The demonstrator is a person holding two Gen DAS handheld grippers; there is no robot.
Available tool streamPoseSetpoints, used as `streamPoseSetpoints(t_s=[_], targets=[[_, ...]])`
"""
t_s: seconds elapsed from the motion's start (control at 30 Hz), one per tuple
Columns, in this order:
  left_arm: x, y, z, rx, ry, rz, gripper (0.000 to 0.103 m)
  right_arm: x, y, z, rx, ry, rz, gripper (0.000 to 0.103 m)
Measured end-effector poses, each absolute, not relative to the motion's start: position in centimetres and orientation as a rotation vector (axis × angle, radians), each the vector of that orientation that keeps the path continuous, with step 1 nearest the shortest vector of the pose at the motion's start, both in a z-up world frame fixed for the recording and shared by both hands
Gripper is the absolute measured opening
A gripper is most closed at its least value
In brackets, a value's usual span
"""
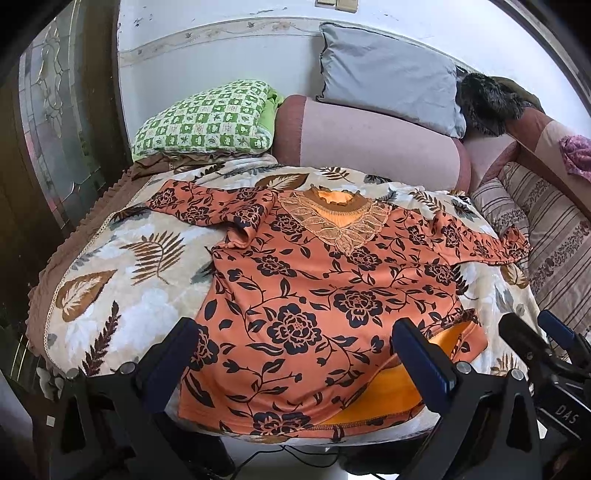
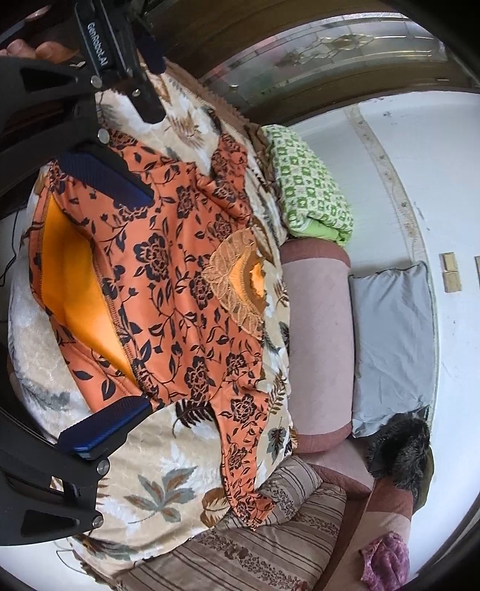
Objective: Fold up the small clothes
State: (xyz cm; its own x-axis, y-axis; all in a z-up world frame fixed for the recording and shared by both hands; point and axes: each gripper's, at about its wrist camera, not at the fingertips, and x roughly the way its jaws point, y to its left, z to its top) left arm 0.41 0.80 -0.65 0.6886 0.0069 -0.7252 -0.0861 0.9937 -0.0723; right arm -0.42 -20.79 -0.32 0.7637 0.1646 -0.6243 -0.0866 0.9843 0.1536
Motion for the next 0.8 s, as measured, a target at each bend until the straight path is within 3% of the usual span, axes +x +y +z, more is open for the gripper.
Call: streamPoseSetpoints(t_s=[0.8], targets=[[0.49, 1.08, -0.74, -0.120, 0.821, 0.059, 0.103, -0.19, -20.51, -0.18, 0.081, 0.693, 0.122, 0.103]])
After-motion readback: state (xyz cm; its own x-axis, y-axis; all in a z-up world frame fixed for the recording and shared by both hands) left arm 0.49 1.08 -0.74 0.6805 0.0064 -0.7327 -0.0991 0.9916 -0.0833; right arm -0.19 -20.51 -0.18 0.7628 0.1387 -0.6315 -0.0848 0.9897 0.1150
